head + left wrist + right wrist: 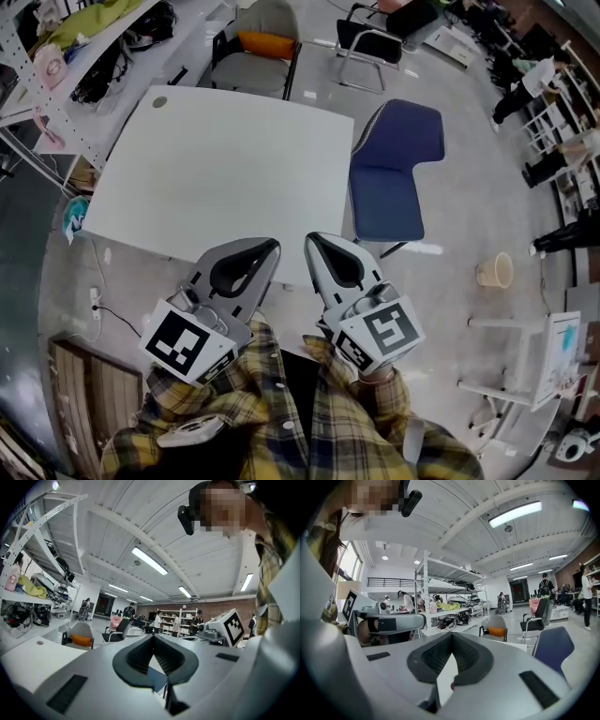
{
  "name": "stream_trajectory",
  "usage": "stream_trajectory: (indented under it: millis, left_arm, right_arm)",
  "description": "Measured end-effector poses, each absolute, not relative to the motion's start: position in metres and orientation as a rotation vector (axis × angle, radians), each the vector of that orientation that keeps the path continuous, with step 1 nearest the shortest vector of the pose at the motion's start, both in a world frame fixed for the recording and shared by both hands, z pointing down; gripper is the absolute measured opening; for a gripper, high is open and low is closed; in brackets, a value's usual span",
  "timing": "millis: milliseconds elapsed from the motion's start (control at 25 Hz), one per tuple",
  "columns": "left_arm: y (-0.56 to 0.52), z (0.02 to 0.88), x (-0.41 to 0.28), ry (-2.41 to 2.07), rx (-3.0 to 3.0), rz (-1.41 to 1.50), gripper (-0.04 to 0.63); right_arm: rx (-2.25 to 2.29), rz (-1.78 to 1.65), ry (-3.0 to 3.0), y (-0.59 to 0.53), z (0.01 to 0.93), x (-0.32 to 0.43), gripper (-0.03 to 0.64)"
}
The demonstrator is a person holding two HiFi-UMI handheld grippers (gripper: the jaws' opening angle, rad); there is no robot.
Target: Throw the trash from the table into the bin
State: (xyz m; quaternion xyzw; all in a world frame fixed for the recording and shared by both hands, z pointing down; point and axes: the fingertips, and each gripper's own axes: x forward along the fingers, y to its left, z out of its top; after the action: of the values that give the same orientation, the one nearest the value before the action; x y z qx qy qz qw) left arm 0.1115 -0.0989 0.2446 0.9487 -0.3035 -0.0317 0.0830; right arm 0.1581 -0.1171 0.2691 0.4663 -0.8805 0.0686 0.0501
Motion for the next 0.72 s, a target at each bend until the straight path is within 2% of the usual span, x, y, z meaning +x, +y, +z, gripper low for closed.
stream_trajectory:
  millis: [720]
  left_arm:
    - [-0.111, 0.248, 0.078, -0.894, 2.821, -0.115, 0.008]
  right_arm:
    - [1.399, 0.229, -2.645, -0.128, 0.277, 0.125, -0.002]
